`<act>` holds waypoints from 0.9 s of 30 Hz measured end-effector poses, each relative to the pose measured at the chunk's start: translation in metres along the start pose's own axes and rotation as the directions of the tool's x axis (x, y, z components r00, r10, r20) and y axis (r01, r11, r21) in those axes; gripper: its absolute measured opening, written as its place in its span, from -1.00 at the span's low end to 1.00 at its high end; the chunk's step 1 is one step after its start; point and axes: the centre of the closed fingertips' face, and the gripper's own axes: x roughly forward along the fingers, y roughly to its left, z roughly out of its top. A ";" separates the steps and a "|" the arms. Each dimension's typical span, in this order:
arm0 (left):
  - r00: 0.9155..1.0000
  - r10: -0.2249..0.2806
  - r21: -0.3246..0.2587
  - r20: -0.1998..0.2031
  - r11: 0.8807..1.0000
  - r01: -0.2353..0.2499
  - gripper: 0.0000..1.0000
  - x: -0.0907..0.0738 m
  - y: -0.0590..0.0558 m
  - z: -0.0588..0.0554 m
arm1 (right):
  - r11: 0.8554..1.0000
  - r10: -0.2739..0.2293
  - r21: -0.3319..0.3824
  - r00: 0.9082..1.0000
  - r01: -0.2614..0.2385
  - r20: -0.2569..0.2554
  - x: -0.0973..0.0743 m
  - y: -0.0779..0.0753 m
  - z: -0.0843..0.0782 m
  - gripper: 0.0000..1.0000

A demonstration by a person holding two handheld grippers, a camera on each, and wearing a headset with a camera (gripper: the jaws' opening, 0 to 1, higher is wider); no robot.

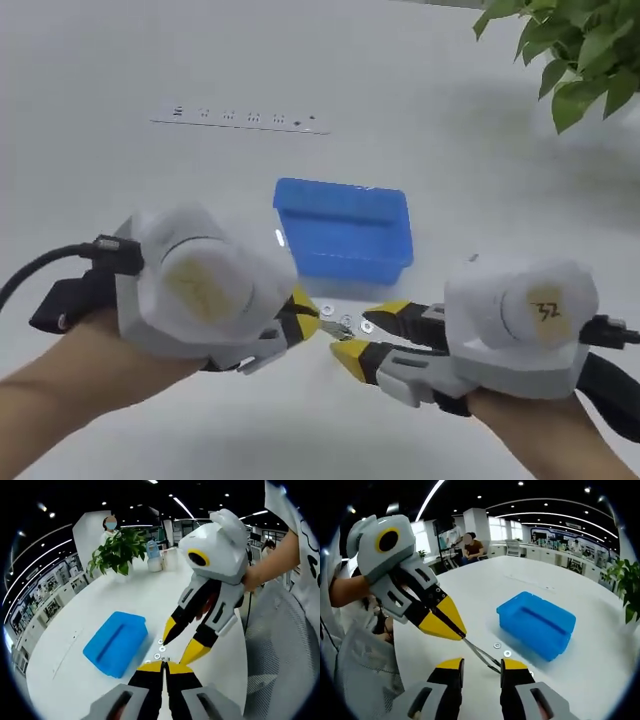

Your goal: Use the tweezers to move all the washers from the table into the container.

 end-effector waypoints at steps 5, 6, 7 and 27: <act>1.000 0.010 -0.004 0.025 1.000 -0.010 -1.00 -0.007 0.005 0.009 | 0.999 0.041 -0.007 0.999 -0.041 0.008 0.013 0.006 0.009 -0.55; 0.999 0.015 -0.001 0.029 1.000 -0.015 -1.00 -0.008 0.006 0.011 | 0.999 0.045 -0.013 0.999 -0.045 0.009 0.015 0.006 0.010 -0.57; 0.999 0.019 0.002 0.034 1.000 -0.019 -1.00 -0.010 0.009 0.013 | 0.999 0.050 -0.020 0.999 -0.050 0.008 0.019 0.006 0.012 -0.62; 0.996 0.056 0.026 0.074 0.998 -0.058 -1.00 -0.008 0.036 0.020 | 0.998 0.048 -0.035 0.998 -0.047 0.033 0.044 -0.018 0.028 -0.84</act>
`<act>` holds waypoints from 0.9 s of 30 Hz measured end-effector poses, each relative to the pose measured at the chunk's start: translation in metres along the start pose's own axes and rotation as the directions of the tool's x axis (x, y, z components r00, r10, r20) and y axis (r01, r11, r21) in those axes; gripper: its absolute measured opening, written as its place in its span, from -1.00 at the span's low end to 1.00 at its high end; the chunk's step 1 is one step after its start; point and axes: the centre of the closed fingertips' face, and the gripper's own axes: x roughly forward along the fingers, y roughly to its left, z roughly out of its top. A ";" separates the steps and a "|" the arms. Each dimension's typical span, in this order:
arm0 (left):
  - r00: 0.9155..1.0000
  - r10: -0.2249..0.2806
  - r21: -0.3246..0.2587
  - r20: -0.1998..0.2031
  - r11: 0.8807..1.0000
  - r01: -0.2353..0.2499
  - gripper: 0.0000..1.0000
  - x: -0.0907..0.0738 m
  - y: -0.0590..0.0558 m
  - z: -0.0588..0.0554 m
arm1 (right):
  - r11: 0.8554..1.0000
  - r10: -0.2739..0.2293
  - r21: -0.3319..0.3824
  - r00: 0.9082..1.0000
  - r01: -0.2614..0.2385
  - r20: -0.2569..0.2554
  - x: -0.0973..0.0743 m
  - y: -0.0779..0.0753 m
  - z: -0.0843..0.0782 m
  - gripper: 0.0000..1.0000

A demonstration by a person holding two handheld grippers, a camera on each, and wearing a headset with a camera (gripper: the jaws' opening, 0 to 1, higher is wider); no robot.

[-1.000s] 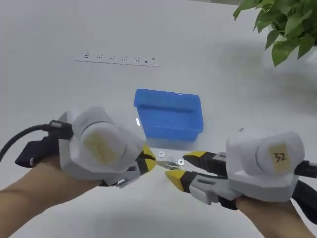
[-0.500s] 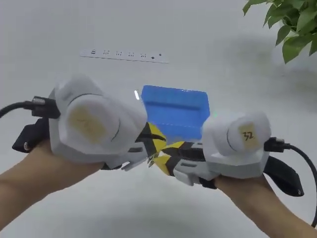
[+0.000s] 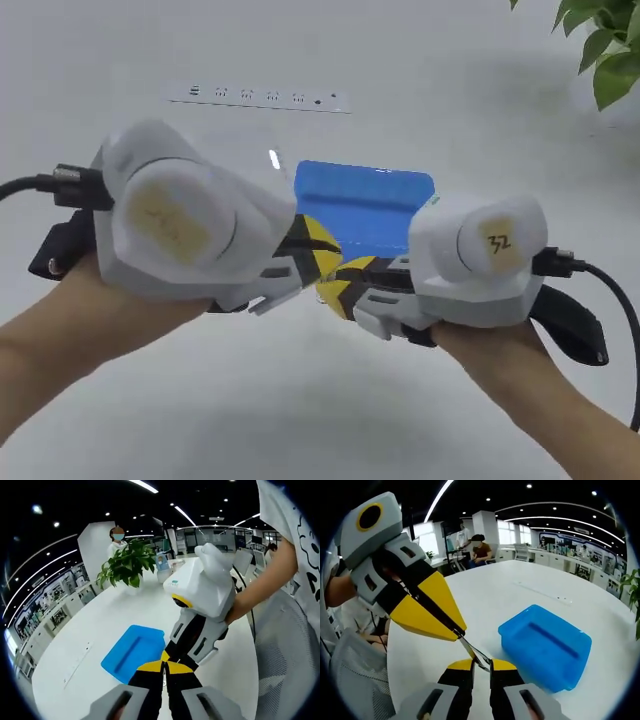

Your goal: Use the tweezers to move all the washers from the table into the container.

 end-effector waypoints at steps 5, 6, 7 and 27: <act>1.000 -0.018 -0.001 -0.015 1.000 0.018 -1.00 0.008 -0.002 -0.004 | 1.000 0.011 0.024 1.000 -0.011 -0.015 0.004 -0.002 -0.008 -0.84; 1.000 -0.019 0.002 -0.019 1.000 0.019 -1.00 0.009 -0.002 -0.005 | 1.000 0.015 0.027 1.000 -0.015 -0.016 0.005 -0.002 -0.009 -0.84; 1.000 -0.022 0.001 -0.021 1.000 0.022 -1.00 0.010 -0.003 -0.006 | 0.999 0.018 0.032 1.000 -0.018 -0.017 0.006 -0.001 -0.011 -0.84; 1.000 -0.030 -0.005 0.000 1.000 0.030 -1.00 0.015 0.001 -0.004 | 0.999 0.008 -0.036 1.000 -0.009 -0.024 0.006 -0.003 -0.007 -0.84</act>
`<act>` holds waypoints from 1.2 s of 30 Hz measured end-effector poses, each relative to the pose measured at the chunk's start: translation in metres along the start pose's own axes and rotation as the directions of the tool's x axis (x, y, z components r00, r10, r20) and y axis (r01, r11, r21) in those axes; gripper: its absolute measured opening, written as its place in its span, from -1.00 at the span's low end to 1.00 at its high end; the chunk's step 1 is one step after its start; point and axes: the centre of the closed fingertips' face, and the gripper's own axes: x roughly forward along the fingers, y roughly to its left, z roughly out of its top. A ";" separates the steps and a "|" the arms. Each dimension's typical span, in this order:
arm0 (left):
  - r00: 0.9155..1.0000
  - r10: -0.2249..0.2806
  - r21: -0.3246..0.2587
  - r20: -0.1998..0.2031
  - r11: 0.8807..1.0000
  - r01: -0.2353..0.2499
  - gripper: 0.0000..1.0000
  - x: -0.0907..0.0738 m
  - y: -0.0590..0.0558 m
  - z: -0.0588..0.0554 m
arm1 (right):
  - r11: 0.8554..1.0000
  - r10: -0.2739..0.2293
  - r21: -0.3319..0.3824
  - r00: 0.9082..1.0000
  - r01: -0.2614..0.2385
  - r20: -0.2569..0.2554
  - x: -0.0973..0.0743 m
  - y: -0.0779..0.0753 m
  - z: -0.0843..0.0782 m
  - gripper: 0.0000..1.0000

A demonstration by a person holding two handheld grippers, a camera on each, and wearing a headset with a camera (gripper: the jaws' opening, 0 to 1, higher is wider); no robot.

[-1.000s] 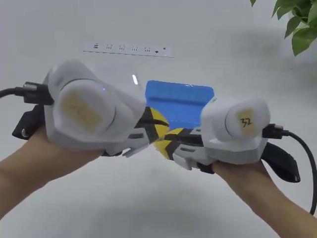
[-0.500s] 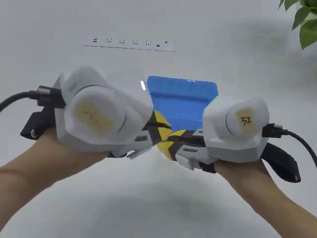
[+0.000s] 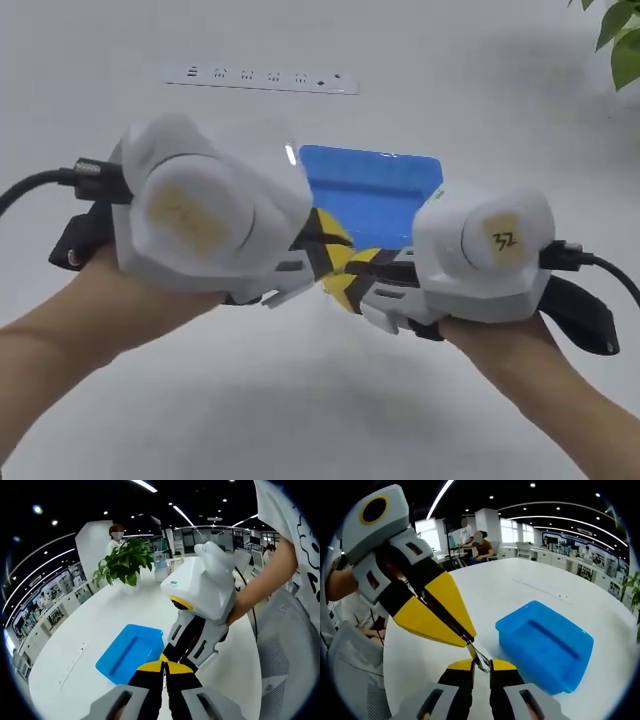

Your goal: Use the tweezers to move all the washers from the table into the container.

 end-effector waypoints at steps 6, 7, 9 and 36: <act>1.000 -0.011 0.005 -0.001 1.000 0.011 -1.00 0.003 -0.001 -0.002 | 1.000 -0.008 -0.020 1.000 0.008 -0.007 0.002 -0.001 0.000 -0.85; 1.000 -0.011 0.007 -0.003 1.000 0.011 -1.00 0.003 -0.001 -0.002 | 1.000 -0.010 -0.027 1.000 0.009 -0.009 0.002 -0.001 0.000 -0.85; 1.000 -0.011 0.006 -0.001 1.000 0.011 -1.00 0.003 -0.001 -0.002 | 0.999 -0.012 -0.039 1.000 0.011 -0.011 0.002 -0.001 0.001 -0.85; 0.984 0.178 -0.288 0.027 0.944 -0.163 -0.61 -0.028 0.001 -0.026 | 0.996 -0.041 -0.086 0.999 0.038 -0.032 -0.003 -0.011 0.000 -0.93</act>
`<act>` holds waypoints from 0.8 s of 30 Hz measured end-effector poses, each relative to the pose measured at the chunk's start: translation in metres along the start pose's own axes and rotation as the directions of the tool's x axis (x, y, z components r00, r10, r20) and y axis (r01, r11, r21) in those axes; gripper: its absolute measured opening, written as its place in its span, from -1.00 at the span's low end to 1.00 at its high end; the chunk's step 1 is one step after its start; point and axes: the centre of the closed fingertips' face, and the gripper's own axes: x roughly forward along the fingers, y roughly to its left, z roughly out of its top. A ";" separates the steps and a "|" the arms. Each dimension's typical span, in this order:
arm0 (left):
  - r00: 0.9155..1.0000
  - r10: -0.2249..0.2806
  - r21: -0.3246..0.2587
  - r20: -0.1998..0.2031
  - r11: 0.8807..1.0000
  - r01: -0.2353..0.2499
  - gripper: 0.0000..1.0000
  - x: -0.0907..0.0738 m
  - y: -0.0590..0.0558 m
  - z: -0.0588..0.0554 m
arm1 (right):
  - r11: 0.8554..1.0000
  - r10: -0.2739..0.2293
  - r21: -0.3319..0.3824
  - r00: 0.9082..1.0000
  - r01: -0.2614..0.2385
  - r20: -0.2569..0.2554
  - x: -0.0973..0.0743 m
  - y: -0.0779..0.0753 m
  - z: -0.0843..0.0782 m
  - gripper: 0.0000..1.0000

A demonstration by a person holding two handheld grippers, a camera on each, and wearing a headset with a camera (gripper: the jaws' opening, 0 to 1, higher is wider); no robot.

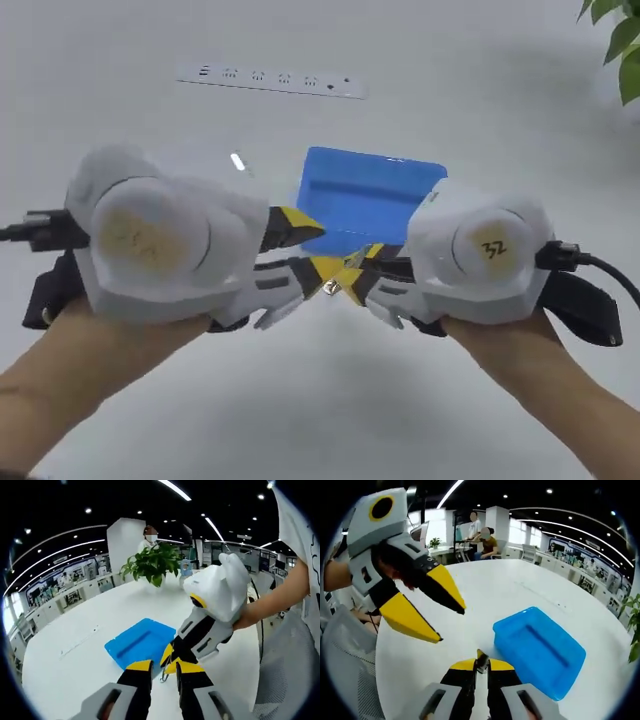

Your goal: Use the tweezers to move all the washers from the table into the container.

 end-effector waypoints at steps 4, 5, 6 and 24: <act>0.999 0.027 -0.029 -0.040 0.999 -0.028 -0.56 -0.015 -0.007 -0.023 | 0.999 0.000 0.039 1.000 0.000 0.006 -0.001 -0.003 -0.001 -0.93; 0.999 0.030 -0.034 -0.044 0.999 -0.032 -0.56 -0.018 -0.009 -0.027 | 0.998 0.002 0.059 1.000 -0.002 0.008 -0.001 -0.003 0.000 -0.93; 0.998 0.041 -0.045 -0.051 0.998 -0.043 -0.56 -0.023 -0.011 -0.033 | 0.997 0.002 0.075 1.000 -0.003 0.008 -0.001 -0.003 0.000 -0.93; 0.978 0.190 -0.167 -0.092 0.965 -0.203 -0.01 -0.054 -0.005 -0.065 | 0.988 -0.028 0.155 0.997 0.016 0.077 -0.040 -0.015 0.038 -0.94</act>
